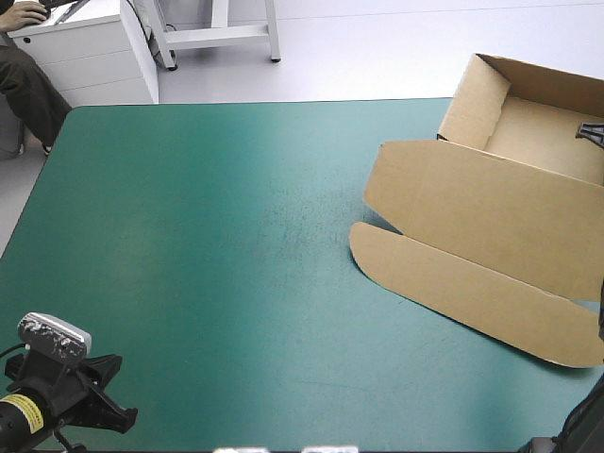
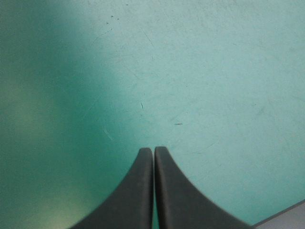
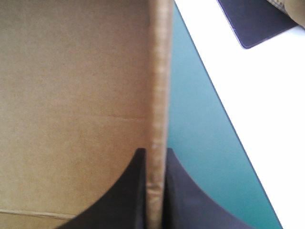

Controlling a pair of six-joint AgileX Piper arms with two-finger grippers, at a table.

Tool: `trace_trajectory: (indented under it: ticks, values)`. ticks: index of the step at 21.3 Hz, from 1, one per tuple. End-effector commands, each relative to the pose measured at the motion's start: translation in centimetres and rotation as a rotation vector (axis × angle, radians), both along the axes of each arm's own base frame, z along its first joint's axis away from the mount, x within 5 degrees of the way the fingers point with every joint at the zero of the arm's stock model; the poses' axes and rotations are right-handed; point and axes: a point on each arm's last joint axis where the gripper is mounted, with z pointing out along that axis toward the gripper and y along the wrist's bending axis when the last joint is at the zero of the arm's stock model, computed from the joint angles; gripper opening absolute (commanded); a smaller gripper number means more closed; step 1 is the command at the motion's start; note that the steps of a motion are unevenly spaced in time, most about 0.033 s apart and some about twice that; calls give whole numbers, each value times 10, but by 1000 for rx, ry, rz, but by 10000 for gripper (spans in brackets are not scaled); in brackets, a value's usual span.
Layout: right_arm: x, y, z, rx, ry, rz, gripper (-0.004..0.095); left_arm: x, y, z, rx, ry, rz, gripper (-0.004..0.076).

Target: Fold the box

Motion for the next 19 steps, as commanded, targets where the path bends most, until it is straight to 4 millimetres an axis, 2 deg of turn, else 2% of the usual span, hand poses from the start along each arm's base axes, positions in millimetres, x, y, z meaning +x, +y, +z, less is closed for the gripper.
trace_trajectory:
  ticks: [1, 3, 6, 7, 8, 10, 12, 15, 16, 17, 19]
  values:
    - [-8, -23, 17, -34, -93, -48, -17, 4, -3, 10, -41, -62, -3, -10]
    - [-7, -31, 7, -17, -69, -59, -3, 4, -2, 10, -35, -66, 0, -10]
    - [-7, -40, -3, -5, -41, -41, 69, 5, -1, 11, -19, -76, 8, -10]
    - [-8, -44, -5, -8, -39, -48, 162, 5, 0, 11, -9, -80, 12, -10]
    - [-9, -47, -6, -11, -38, -55, 211, 5, 0, 11, -9, -80, 12, -10]
    - [-13, -51, -6, -9, -25, -66, 509, 5, 0, 11, -9, -80, 12, -10]
    - [-15, -54, 1, -31, -37, -116, 740, 5, 0, 10, -15, -77, 10, -10]
    - [-25, -49, 29, -72, -96, -118, 759, 5, 0, 10, -15, -76, 9, -10]
    - [-36, -40, 51, -71, -142, -114, 731, 5, 0, 10, -14, -77, 10, -10]
    - [-43, -34, 60, -56, -152, -109, 703, 5, 0, 10, -14, -77, 10, -10]
    - [-64, -6, 93, 44, -219, -19, 530, 5, 0, 10, -12, -78, 11, -10]
